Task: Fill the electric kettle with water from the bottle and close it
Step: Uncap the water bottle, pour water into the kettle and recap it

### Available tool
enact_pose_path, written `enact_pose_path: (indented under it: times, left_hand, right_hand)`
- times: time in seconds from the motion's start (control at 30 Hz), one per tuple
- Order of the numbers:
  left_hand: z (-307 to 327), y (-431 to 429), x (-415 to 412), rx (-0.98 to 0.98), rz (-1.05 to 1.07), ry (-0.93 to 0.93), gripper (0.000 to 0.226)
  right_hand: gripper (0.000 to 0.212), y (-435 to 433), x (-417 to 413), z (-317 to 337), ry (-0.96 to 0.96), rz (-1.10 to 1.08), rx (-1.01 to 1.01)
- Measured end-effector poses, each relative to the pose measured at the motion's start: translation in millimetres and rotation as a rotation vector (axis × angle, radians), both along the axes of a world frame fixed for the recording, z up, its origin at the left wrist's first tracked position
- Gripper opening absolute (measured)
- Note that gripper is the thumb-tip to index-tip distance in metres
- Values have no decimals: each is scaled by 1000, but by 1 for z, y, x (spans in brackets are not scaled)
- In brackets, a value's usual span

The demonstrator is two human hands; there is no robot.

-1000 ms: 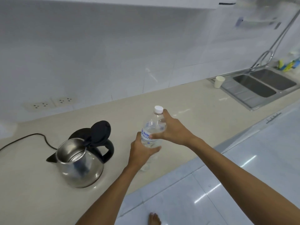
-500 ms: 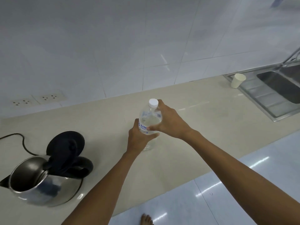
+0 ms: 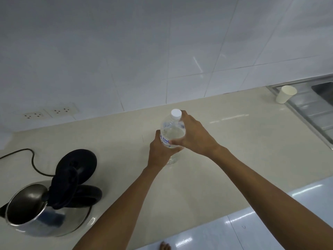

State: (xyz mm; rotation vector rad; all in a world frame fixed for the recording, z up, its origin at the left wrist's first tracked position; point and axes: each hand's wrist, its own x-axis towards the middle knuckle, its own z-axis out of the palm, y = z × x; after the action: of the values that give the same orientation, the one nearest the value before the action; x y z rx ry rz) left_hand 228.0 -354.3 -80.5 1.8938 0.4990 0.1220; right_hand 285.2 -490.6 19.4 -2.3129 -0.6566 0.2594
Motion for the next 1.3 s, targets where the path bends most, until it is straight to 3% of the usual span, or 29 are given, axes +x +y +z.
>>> enact_pose_path:
  times: [0.37,0.47,0.57,0.7,1.1,1.3]
  left_hand:
    - [0,6,-8,41,-83,91,72]
    - [-3,7,-25,134,-116,166,86]
    - [-5,13,-55,301,-146,226,104]
    - [-7,29,-100,348,-195,233,104]
    - [6,90,-281,437,-267,173,100]
    - [14,165,-364,485,-166,119,81]
  right_hand:
    - [99,0,-13,-3,34,-88,-43]
    - [94,-5,-22,-4,31,-149,-145]
    - [89,-15,-39,-5,33,-189,-271]
    - [79,-21,-78,-11,-28,-244,-438]
    - [70,51,-238,-18,-41,-186,-489]
    - [73,114,-287,-11,-36,-111,-431]
